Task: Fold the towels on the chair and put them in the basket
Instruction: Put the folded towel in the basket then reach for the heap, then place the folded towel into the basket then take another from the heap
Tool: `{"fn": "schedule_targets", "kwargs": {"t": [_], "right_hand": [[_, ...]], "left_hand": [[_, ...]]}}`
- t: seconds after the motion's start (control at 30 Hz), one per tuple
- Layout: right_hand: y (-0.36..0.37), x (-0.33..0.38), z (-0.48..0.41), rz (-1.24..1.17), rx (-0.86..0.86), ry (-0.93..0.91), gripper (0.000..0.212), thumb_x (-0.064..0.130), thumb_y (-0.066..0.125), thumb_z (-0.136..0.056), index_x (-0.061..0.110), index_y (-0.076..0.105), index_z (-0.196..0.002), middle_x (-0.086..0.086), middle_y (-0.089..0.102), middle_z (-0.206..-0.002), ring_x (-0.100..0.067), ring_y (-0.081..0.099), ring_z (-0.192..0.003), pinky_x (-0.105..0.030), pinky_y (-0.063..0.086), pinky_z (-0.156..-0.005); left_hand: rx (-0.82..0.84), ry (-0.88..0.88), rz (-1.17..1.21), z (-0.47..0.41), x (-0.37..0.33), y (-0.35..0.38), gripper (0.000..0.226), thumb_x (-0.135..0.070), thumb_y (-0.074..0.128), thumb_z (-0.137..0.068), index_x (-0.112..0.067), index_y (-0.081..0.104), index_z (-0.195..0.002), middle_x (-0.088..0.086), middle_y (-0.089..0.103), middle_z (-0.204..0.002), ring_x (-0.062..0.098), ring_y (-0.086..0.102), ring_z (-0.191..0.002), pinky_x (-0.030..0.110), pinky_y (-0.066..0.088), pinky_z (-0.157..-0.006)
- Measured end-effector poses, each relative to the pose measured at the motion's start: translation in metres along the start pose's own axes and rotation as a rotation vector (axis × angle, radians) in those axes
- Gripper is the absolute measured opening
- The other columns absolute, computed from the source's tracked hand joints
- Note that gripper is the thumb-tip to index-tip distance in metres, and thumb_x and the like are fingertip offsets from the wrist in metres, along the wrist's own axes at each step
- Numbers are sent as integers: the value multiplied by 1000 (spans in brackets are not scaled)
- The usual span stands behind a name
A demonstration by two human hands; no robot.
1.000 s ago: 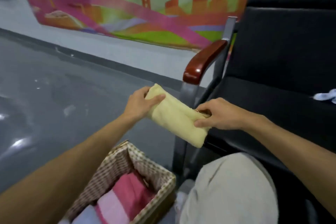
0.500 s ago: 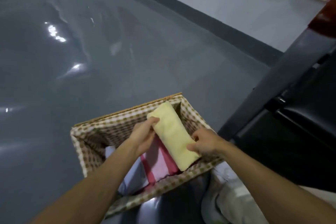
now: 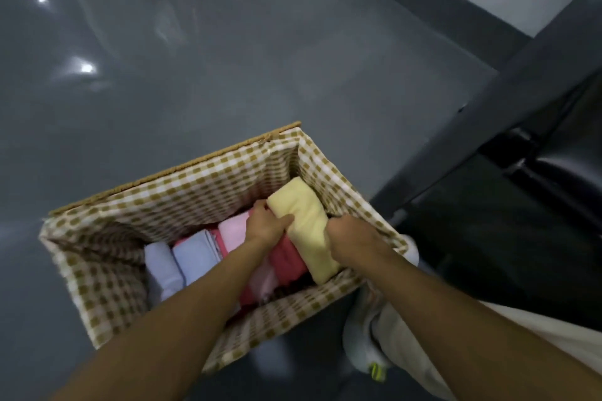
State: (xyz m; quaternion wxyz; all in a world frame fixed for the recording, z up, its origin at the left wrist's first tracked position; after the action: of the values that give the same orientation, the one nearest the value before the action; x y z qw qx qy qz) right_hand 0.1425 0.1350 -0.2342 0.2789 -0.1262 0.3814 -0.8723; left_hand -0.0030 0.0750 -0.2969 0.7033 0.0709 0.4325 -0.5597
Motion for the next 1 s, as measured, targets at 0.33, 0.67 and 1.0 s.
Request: {"fn": "schedule_targets", "kwargs": {"t": [0.33,0.67,1.0], "right_hand": [[-74,-36,108,-156,-290,-258,25,16,52,-92,19,66,-113,-8,65,-116,-28,61,-105,-35,51,-87],[-108,-208,312,-175,-664,53,21,18,51,-92,21,66,-106,-3,65,-110,-26,60,-101,-43,50,-87],[-3,-401,472,-371,-841,621,16,20,54,-85,17,68,-93,-7,70,-100,-30,64,-97,-39,51,-84]], "left_hand": [[257,338,-86,95,-106,-46,8,-7,61,-89,-13,65,-93,2,64,-80,11,60,-66,25,46,-62],[477,952,-439,277,-281,61,8,-14,60,-91,-19,67,-92,-1,68,-88,10,63,-79,26,49,-80],[736,1325,-791,413,-327,280,11,-27,59,-92,-29,65,-101,-12,66,-105,4,60,-99,20,45,-85]]}}
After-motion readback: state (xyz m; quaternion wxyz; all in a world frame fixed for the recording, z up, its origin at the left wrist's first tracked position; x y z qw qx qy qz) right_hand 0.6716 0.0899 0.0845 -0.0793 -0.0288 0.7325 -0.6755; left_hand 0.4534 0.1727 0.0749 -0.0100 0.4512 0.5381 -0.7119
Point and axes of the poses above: each hand's wrist, its own z-axis away from the middle knuckle, its own y-axis out of the palm, x = y × z, the point moved 1 cm from there along -z, towards the middle knuckle
